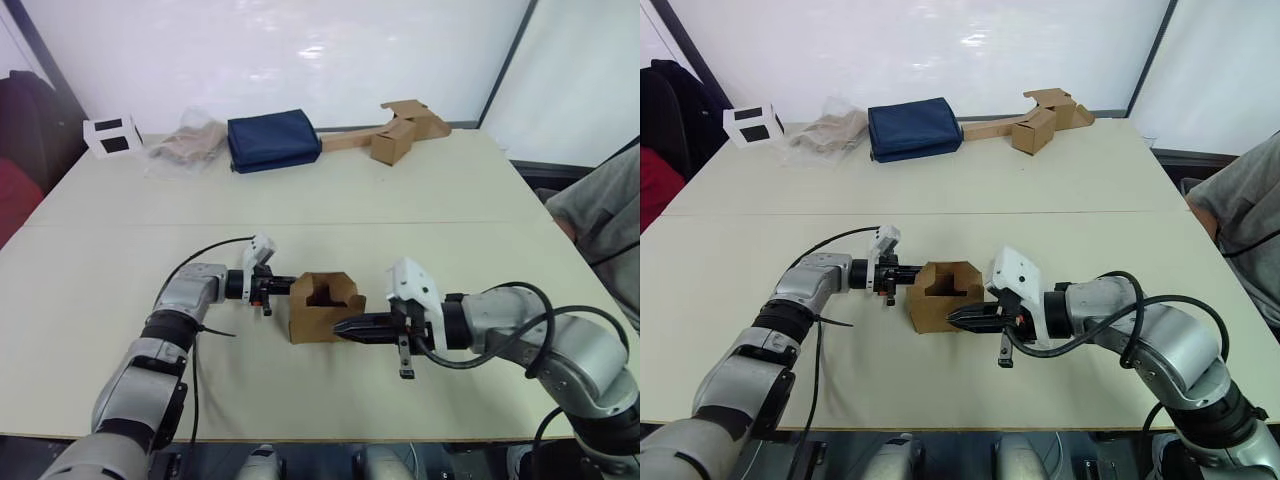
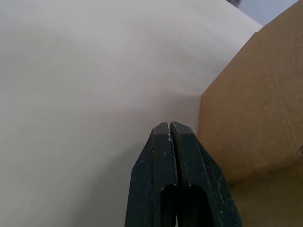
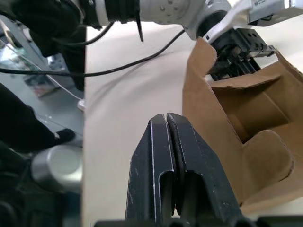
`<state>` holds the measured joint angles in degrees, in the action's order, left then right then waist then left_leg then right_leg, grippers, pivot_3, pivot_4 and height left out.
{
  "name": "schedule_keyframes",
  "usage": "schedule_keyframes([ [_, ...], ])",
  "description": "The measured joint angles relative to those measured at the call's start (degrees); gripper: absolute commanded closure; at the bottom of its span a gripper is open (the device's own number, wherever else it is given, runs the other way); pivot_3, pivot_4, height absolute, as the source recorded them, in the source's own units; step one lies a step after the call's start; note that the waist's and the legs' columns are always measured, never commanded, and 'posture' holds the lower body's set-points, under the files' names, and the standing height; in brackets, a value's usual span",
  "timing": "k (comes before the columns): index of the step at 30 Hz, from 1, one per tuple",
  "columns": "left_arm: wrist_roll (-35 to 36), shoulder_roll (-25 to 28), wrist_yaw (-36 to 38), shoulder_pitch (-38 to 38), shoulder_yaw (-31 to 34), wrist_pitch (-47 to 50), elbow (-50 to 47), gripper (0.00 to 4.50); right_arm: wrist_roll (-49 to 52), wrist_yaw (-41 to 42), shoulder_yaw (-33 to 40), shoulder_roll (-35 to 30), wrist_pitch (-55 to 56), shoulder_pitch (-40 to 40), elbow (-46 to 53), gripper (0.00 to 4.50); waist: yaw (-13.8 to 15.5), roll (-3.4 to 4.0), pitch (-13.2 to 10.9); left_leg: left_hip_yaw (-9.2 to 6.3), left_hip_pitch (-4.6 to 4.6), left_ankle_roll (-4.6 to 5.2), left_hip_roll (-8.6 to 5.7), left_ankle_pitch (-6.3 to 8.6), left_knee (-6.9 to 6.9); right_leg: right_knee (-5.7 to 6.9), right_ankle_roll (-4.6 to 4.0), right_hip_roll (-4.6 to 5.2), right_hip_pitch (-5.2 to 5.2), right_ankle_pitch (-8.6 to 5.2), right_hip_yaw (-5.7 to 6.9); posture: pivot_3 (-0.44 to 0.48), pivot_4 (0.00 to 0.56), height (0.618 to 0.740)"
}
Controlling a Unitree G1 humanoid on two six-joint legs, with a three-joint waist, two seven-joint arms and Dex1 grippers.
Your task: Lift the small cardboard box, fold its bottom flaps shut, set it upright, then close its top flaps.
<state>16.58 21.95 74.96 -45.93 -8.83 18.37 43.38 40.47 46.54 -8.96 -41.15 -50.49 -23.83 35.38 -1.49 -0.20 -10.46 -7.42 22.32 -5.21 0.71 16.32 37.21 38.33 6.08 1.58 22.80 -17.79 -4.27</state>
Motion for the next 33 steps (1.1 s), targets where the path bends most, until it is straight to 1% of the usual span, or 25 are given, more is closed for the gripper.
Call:
schedule_keyframes([
  [9, -0.95, -1.09, -0.46, 0.01, 1.19, -1.13, 0.6, 4.48, -5.52, 0.22, -3.66, 3.35, 4.33, -3.39, -5.92, 4.5, -1.05, 0.0, 0.0, -0.06, 0.01, 0.0, 0.0, 0.0, -0.01, 0.01, 0.0, 0.01, -0.01, 0.0, 0.03, 0.0, 0.15, 0.74],
  [12, -0.98, -1.55, -0.83, 0.02, 1.38, -1.33, 0.59, 4.48, -6.5, 0.44, -4.34, 4.64, 5.23, -3.43, -7.6, 4.5, -1.09, 0.0, 0.0, -0.06, 0.0, 0.0, 0.0, 0.0, -0.01, 0.01, 0.0, 0.01, 0.0, 0.0, 0.03, 0.0, 0.15, 0.74],
  [23, -0.99, -1.65, -2.24, 0.49, 2.05, -1.32, 0.03, 4.48, -12.85, 1.75, -7.04, 6.26, 10.19, -3.43, -13.85, 4.5, -1.1, 0.0, 0.0, -0.07, 0.0, 0.0, 0.0, 0.0, 0.0, 0.01, 0.0, 0.01, 0.0, 0.0, 0.03, 0.0, 0.15, 0.74],
  [28, -0.97, -1.28, -6.53, 0.8, 5.07, -1.58, -0.71, 4.48, -14.71, 2.5, -7.64, 7.14, 12.12, -3.43, -15.46, 4.5, -1.11, 0.0, 0.0, -0.08, 0.0, 0.0, 0.0, 0.0, 0.0, 0.02, 0.0, 0.01, 0.01, 0.0, 0.03, 0.0, 0.15, 0.74],
  [29, -0.95, -0.58, -8.79, 0.91, 6.58, -1.84, -1.4, 4.48, -15.34, 2.59, -7.66, 7.48, 12.44, -3.42, -15.62, 4.5, -1.17, 0.0, 0.0, -0.08, 0.0, 0.0, 0.0, 0.0, 0.0, 0.02, 0.0, 0.01, 0.02, 0.0, 0.03, 0.0, 0.15, 0.74],
  [31, -0.77, 1.27, -10.18, 1.67, 8.26, -1.61, -4.22, 4.48, -15.74, 2.56, -7.62, 7.69, 13.06, -3.28, -15.85, 4.5, -1.36, 0.0, 0.0, -0.09, 0.01, 0.0, 0.01, 0.0, -0.03, 0.03, 0.0, 0.0, 0.06, 0.0, 0.02, 0.0, 0.15, 0.74],
  [32, 0.27, 3.8, -10.19, 4.02, 9.43, 0.03, -9.98, 4.48, -15.98, 2.4, -7.59, 8.17, 13.36, -3.24, -16.07, 4.5, -1.72, 0.01, 0.0, -0.09, 0.01, -0.01, 0.01, -0.01, -0.08, 0.03, 0.0, 0.01, 0.09, 0.0, 0.0, 0.0, 0.15, 0.74],
  [33, 1.07, 5.24, -9.89, 5.68, 10.06, 1.36, -13.63, 4.48, -16.08, 2.31, -7.53, 8.33, 13.42, -3.11, -16.15, 4.5, -1.86, 0.02, 0.01, -0.09, 0.01, -0.03, 0.02, -0.02, -0.08, 0.03, 0.0, 0.02, 0.07, 0.0, 0.0, 0.0, 0.15, 0.74],
])
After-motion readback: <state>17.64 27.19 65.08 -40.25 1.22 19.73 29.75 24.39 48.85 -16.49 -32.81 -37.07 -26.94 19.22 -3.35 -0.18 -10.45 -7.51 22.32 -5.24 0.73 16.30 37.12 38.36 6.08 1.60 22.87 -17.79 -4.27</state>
